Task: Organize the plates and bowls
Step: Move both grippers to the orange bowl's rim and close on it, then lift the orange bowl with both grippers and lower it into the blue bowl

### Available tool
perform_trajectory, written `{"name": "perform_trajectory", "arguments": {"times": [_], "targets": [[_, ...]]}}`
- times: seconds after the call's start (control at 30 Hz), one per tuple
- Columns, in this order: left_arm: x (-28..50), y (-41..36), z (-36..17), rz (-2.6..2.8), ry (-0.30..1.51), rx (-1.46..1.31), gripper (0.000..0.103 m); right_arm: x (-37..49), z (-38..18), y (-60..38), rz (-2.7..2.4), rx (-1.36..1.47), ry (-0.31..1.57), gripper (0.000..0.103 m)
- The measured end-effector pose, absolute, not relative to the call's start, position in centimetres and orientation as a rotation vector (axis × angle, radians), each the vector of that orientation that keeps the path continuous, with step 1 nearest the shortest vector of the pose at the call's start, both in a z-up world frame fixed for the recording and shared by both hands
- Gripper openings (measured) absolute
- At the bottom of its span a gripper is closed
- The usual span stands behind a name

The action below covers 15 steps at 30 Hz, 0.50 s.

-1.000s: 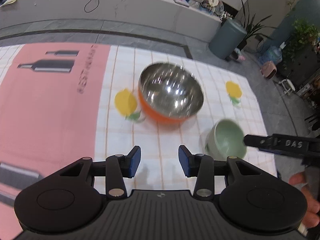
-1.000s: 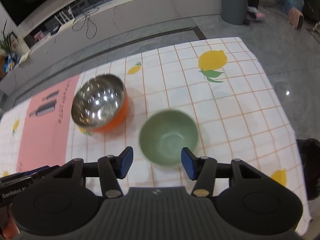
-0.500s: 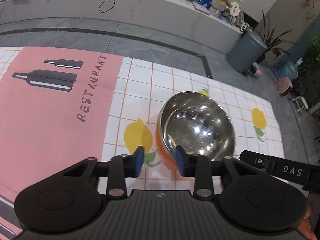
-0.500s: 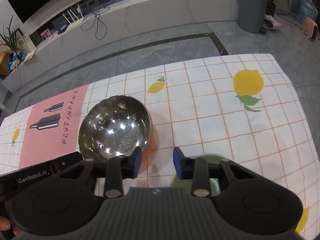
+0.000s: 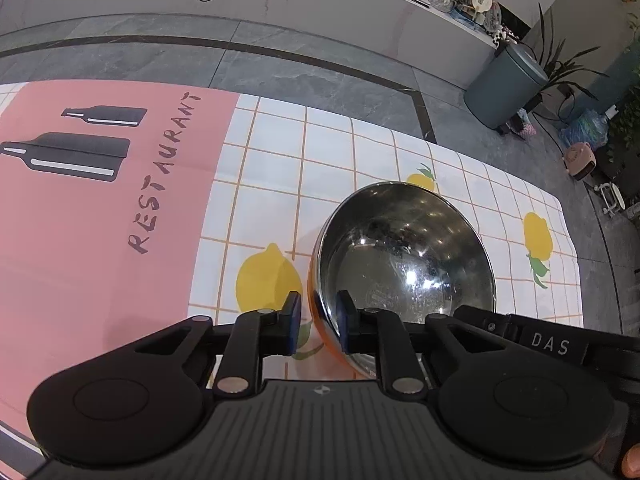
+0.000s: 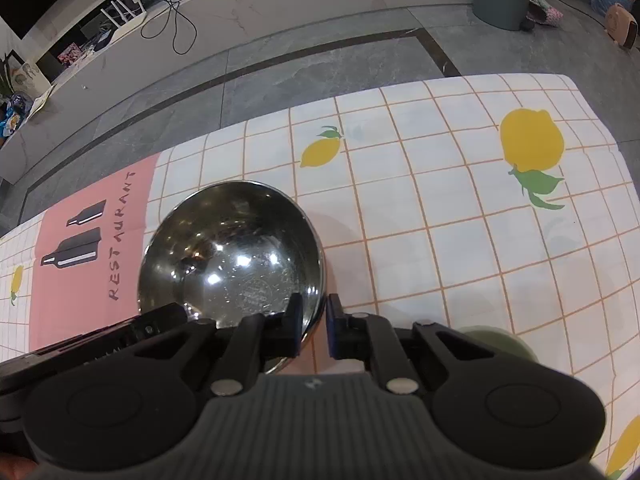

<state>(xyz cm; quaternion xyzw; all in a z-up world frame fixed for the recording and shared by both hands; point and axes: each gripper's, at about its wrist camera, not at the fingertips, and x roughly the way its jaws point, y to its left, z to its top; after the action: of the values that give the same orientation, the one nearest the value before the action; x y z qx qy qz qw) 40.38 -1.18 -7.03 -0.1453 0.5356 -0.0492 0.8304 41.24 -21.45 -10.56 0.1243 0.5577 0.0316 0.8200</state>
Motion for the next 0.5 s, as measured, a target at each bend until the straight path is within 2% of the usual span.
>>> {"name": "perform_trajectory", "arguments": {"times": [0.23,0.5], "targets": [[39.6,-2.5,-6.6,0.033,1.154,-0.258,0.01,41.4,-10.9,-21.0,0.051,0.262,1.201,0.007],[36.7,-2.2,-5.9,0.091,1.215,-0.268,0.009,39.2,-10.2,-19.7,0.035,0.226,1.248,0.006]]}}
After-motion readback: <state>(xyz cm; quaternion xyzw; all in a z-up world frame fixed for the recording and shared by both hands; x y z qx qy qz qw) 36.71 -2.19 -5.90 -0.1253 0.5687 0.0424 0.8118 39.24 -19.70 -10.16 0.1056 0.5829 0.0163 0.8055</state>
